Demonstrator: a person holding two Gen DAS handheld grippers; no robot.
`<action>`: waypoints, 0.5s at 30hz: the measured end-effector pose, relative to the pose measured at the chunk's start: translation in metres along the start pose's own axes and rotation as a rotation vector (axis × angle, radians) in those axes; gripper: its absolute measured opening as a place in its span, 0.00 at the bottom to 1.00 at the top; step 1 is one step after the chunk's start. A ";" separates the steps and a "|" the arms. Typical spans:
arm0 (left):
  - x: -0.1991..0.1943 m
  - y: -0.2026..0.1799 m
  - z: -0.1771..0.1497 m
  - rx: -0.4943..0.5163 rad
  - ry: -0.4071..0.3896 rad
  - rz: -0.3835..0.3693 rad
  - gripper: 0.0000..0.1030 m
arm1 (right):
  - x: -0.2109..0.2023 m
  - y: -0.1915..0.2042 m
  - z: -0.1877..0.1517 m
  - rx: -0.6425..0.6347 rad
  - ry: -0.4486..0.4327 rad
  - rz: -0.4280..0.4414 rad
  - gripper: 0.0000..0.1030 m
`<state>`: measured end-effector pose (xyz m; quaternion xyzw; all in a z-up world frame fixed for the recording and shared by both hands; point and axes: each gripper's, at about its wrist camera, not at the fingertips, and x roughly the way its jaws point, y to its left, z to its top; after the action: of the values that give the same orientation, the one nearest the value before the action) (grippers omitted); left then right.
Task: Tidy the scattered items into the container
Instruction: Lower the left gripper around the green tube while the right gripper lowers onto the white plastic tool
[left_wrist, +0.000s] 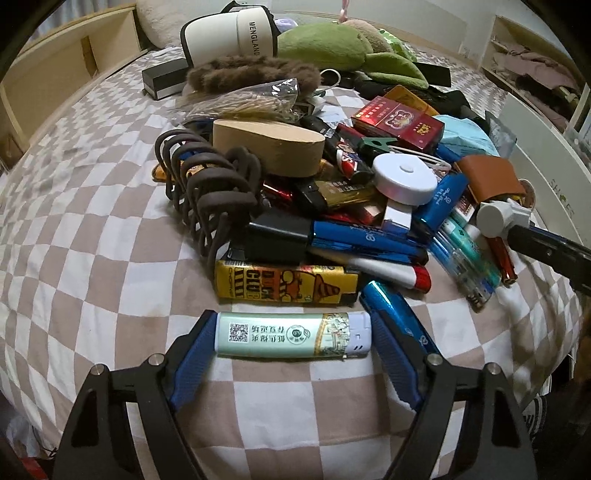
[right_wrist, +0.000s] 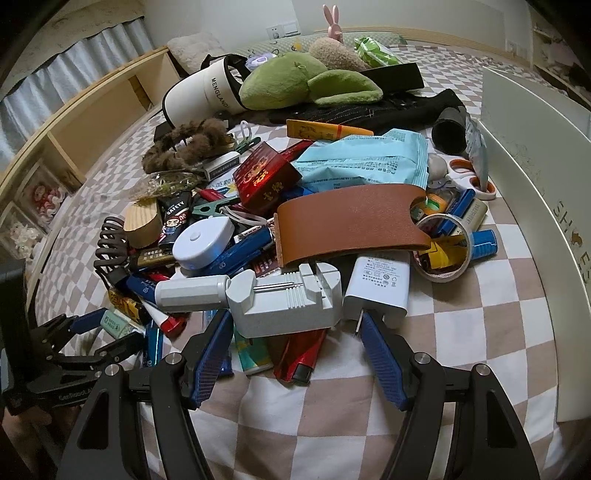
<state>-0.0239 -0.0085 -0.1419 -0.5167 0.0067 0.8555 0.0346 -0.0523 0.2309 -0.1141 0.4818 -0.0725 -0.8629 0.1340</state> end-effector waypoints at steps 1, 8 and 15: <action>-0.001 0.000 0.001 -0.004 -0.001 0.000 0.81 | -0.001 0.000 0.000 -0.001 0.000 0.001 0.70; -0.012 0.001 0.010 -0.051 -0.026 -0.036 0.81 | -0.009 0.000 0.005 0.002 -0.024 0.006 0.69; -0.026 -0.002 0.023 -0.050 -0.076 -0.066 0.81 | -0.010 -0.004 0.009 0.023 -0.013 0.022 0.41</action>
<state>-0.0319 -0.0066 -0.1078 -0.4845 -0.0329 0.8727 0.0502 -0.0561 0.2378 -0.1023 0.4771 -0.0885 -0.8635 0.1375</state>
